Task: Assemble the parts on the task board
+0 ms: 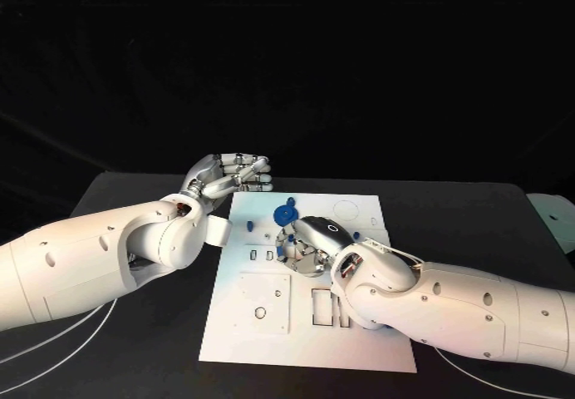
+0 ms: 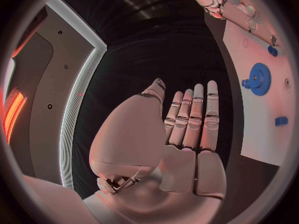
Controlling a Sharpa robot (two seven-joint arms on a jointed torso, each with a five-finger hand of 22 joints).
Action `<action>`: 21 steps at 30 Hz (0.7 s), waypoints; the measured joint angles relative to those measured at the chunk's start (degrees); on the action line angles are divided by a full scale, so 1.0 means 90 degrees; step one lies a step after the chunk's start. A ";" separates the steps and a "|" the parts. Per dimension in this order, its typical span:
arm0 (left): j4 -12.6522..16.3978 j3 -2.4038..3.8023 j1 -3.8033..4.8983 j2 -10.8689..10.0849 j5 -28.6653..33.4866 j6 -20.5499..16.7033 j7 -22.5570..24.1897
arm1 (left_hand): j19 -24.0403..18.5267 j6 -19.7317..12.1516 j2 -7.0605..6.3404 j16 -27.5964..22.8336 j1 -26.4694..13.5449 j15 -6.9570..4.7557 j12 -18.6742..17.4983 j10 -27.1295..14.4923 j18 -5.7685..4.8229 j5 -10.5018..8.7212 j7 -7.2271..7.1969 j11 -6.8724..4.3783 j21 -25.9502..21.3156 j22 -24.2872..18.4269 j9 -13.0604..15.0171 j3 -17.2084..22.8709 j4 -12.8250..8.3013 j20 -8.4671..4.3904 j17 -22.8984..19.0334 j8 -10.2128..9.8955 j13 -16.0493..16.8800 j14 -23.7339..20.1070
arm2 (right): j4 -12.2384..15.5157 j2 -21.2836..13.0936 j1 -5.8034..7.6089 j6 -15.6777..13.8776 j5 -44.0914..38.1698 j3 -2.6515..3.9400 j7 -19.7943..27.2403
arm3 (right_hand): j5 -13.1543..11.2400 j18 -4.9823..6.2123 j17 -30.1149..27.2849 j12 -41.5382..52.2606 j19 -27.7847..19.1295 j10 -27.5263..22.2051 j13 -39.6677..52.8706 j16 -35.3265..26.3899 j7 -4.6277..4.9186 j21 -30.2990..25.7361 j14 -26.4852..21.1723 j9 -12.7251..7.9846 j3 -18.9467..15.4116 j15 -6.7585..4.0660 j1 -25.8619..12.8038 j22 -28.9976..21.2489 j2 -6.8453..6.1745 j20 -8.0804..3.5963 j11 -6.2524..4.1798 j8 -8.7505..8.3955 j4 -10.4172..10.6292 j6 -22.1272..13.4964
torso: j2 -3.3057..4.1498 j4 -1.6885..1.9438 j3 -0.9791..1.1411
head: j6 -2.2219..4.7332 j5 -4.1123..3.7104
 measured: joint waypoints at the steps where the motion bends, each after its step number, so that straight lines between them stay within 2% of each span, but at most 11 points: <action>1: 0.0000 0.0000 0.0000 0.0002 0.0000 0.0000 0.0000 | 0.0000 0.0000 0.0000 0.0000 0.0000 0.0000 0.0000 0.0000 0.0000 0.0000 0.0000 0.0000 -0.0024 0.0000 0.0000 0.0000 0.0000 0.0000 0.0000 0.0000 0.0000 0.0000 | -0.0011 0.0010 -0.0004 0.0007 -0.0011 0.0000 -0.0009 | -0.0016 0.0000 0.0000 0.0000 0.0000 0.0000 0.0000 0.0000 0.0000 0.0000 0.0000 0.0000 0.0000 0.0000 -0.0051 0.0000 -0.0009 0.0000 0.0000 0.0046 0.0000 0.0000 | 0.0000 0.0000 0.0001 | -0.0002 0.0004; 9: 0.0003 0.0000 0.0000 0.0005 0.0000 0.0000 0.0001 | 0.0000 0.0000 0.0000 0.0000 0.0000 0.0000 0.0000 0.0000 0.0000 0.0000 0.0000 0.0000 -0.0024 0.0001 0.0000 0.0000 0.0000 0.0000 -0.0001 0.0000 0.0000 0.0000 | -0.0086 0.0082 -0.0016 0.0057 -0.0072 -0.0003 -0.0052 | -0.0028 0.0000 0.0000 0.0000 0.0000 0.0000 -0.0001 0.0000 -0.0002 -0.0025 0.0000 0.0001 -0.0001 0.0000 -0.0090 -0.0001 -0.0036 0.0000 0.0000 0.0138 0.0000 -0.0001 | -0.0006 -0.0004 0.0000 | -0.0024 0.0031; 21: 0.0008 0.0000 0.0000 0.0005 0.0000 0.0000 0.0001 | 0.0000 0.0000 0.0000 0.0000 0.0000 0.0000 0.0000 0.0000 0.0000 0.0000 0.0000 0.0000 -0.0024 0.0001 0.0000 0.0000 0.0000 0.0000 -0.0001 0.0000 0.0000 0.0000 | -0.0214 0.0188 -0.0015 0.0067 -0.0119 0.0004 -0.0055 | -0.0063 0.0000 -0.0001 0.0000 0.0000 0.0000 -0.0001 0.0000 -0.0003 -0.0025 0.0000 0.0047 -0.0001 0.0000 -0.0133 0.0004 -0.0078 0.0000 0.0000 0.0145 0.0000 -0.0002 | -0.0005 -0.0001 -0.0003 | -0.0030 0.0028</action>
